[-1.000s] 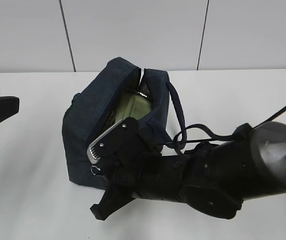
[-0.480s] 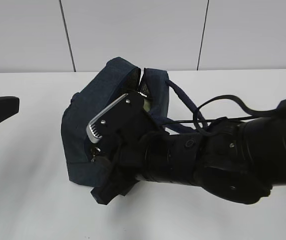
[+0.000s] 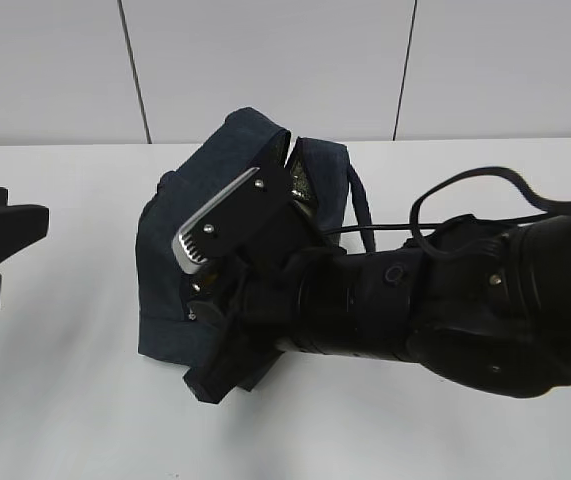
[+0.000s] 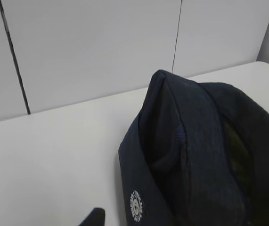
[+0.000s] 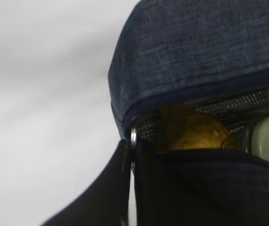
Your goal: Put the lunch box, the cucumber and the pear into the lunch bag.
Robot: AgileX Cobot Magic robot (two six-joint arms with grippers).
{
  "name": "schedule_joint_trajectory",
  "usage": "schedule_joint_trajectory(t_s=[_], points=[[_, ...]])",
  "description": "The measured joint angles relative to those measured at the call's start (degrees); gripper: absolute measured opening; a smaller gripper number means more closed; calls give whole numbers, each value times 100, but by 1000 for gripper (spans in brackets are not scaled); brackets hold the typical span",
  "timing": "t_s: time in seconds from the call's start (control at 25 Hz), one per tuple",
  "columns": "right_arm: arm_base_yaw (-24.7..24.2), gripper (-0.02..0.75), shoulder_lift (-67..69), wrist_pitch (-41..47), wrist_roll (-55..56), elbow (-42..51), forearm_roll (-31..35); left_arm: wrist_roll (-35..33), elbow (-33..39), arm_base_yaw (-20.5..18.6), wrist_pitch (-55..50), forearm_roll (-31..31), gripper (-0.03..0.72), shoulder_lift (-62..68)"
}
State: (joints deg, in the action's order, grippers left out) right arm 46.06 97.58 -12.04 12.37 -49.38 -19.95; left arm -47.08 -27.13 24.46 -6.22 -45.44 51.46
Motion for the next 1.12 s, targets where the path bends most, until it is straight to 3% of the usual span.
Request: schedule_joint_trajectory(t_s=[0.48, 1.12], points=[[196, 0, 387, 559, 229, 0, -95, 0, 0, 0, -6, 0, 270, 108], [205, 0, -164, 354, 229, 7, -266, 0, 0, 0, -6, 5, 270, 108]])
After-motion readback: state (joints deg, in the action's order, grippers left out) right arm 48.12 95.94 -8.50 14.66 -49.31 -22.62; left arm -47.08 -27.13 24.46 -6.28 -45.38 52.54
